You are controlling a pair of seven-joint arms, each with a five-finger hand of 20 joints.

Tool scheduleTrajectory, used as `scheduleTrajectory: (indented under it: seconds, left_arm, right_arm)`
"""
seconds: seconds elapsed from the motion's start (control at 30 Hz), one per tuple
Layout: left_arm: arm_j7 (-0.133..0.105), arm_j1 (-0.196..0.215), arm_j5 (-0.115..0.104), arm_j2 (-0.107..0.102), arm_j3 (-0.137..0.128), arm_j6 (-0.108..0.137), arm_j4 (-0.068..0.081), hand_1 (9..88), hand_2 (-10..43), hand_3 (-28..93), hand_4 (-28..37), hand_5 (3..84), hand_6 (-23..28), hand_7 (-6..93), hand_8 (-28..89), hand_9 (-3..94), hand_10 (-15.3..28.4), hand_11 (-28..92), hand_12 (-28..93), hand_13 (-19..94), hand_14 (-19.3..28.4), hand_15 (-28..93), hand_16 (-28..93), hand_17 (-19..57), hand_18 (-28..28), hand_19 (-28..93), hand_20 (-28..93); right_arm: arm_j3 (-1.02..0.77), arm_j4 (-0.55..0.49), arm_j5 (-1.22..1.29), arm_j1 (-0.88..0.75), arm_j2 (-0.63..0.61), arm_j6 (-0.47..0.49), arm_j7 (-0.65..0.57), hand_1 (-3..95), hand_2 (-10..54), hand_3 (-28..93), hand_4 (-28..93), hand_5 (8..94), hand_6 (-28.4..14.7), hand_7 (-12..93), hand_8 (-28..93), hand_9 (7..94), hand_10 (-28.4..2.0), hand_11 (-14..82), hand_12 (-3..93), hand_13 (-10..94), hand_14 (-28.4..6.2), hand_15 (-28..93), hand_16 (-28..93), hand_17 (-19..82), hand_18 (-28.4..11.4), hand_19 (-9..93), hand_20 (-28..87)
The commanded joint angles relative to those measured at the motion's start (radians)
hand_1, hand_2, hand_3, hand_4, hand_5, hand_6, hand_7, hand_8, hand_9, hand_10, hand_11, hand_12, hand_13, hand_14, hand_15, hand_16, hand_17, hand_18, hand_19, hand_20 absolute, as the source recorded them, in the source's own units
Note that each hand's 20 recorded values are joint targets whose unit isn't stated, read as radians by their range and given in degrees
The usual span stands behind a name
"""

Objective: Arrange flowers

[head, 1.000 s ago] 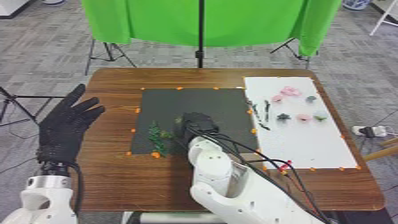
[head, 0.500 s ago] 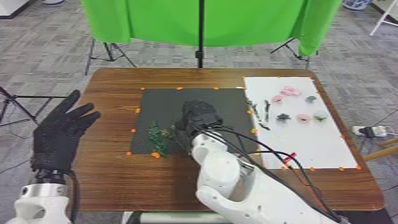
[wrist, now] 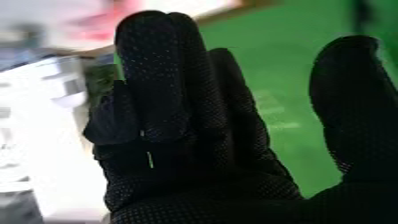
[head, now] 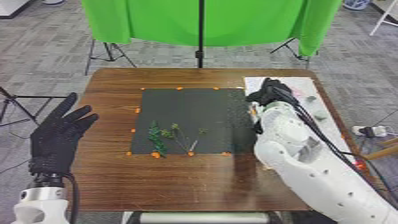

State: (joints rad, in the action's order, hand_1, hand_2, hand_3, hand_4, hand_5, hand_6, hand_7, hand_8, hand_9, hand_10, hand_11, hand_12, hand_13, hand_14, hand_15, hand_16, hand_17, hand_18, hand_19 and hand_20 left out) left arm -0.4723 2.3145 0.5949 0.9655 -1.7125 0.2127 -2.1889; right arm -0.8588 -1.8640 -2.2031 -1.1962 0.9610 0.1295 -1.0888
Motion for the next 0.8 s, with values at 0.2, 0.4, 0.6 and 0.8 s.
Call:
scheduleTrajectory:
  seconds: [0.2, 0.4, 0.6, 0.8]
  left_arm:
    - [-0.008, 0.007, -0.007, 0.0, 0.017, 0.008, 0.008, 23.6, 9.0, 75, -24.2, 36.7, 8.3, 8.9, -7, 36.1, 19.2, 27, 14, 26, 26.1, 54, -6, -8.4, 25.4, 49, 22]
    - [-0.001, -0.006, 0.0, 0.004, 0.021, -0.002, 0.013, 23.8, 8.9, 75, -24.0, 36.7, 8.4, 8.9, -7, 36.0, 19.2, 27, 14, 26, 26.1, 54, -6, -8.4, 25.4, 49, 22]
    - [0.004, -0.026, 0.002, 0.007, 0.026, -0.011, 0.019, 23.8, 8.9, 75, -24.0, 36.7, 8.4, 8.9, -7, 36.1, 19.3, 27, 14, 26, 26.0, 54, -6, -8.4, 25.4, 49, 22]
    - [0.014, -0.034, 0.003, 0.013, 0.023, -0.024, 0.024, 23.8, 8.9, 75, -24.1, 36.9, 8.5, 8.9, -7, 36.1, 19.3, 27, 14, 26, 26.0, 54, -6, -8.4, 25.3, 49, 22]
  right_arm:
    - [0.001, 0.05, 0.025, -0.061, -0.004, 0.129, -0.047, 31.8, -8.8, 71, -23, 59.3, -11.4, 8, -9, 73.9, -23.3, 25.9, 15.0, 70, -17.0, 71, 12, 40, -28.4, 93, 44]
    - [0.049, 0.117, 0.023, -0.012, 0.032, 0.171, -0.064, 32.1, -8.9, 70, -23, 59.8, -10.7, 8, -10, 73.9, -22.8, 27.8, 15.2, 71, -16.4, 73, 12, 40, -28.4, 93, 47]
    - [0.119, 0.206, -0.004, 0.043, 0.077, 0.173, -0.079, 31.7, -9.4, 70, -23, 58.9, -10.9, 8, -10, 73.3, -22.7, 29.8, 15.9, 70, -16.5, 75, 13, 40, -28.4, 93, 48]
    - [0.191, 0.289, -0.011, 0.058, 0.075, 0.196, -0.103, 35.5, -9.5, 70, -24, 64.5, -6.8, 12, -10, 71.0, -20.9, 44.6, 18.7, 71, -15.1, 79, 13, 41, -28.4, 93, 51]
